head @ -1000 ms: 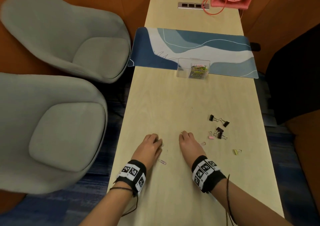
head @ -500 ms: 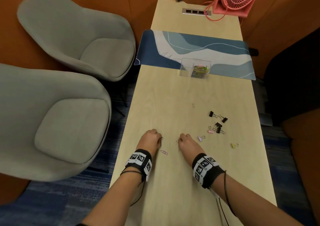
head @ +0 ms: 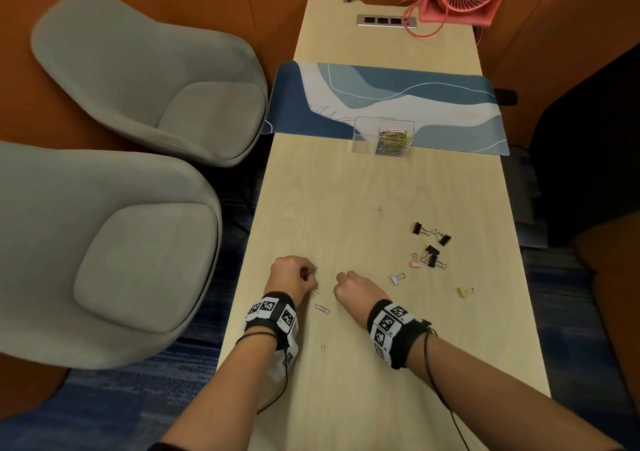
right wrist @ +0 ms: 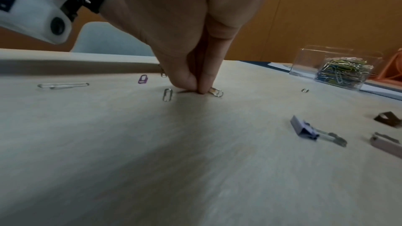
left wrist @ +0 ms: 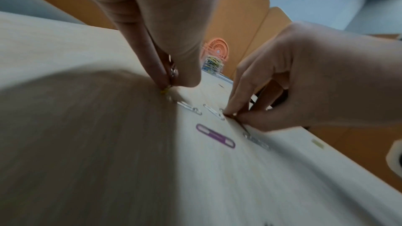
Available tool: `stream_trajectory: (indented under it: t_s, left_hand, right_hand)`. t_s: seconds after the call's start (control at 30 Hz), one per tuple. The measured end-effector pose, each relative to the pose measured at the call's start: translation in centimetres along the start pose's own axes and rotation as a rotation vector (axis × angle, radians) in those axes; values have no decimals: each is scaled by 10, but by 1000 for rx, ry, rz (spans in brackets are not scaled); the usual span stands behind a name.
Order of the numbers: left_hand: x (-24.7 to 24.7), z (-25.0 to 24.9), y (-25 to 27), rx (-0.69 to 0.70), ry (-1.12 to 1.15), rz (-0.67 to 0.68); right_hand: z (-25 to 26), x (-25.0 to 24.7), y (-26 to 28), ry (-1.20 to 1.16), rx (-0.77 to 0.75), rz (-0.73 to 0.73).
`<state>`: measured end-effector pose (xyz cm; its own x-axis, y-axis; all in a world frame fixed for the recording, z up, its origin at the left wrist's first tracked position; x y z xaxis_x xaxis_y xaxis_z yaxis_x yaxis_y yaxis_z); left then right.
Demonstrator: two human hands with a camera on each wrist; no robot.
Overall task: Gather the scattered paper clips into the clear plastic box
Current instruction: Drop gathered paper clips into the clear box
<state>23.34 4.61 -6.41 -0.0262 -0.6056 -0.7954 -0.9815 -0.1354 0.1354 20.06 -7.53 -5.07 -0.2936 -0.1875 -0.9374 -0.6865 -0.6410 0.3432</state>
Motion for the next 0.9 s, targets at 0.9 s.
stream_trajectory:
  t_s: [0.9]
  left_hand:
    - [-9,-208,-227,164,599,-236]
  right_hand:
    - [-352,-88,7,-1995,857,-999]
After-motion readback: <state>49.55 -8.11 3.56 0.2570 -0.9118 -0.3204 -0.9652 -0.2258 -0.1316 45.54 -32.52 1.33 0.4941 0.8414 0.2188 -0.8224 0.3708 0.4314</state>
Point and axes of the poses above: each hand's wrist, its own y-axis away from the middle knuckle, its own x-axis out of the palm, z = x × y, the point moved 8 cm from there along -y, towards the middle knuckle, and after that the axes turned 9 degrees about -z, right-handed, at the moved point
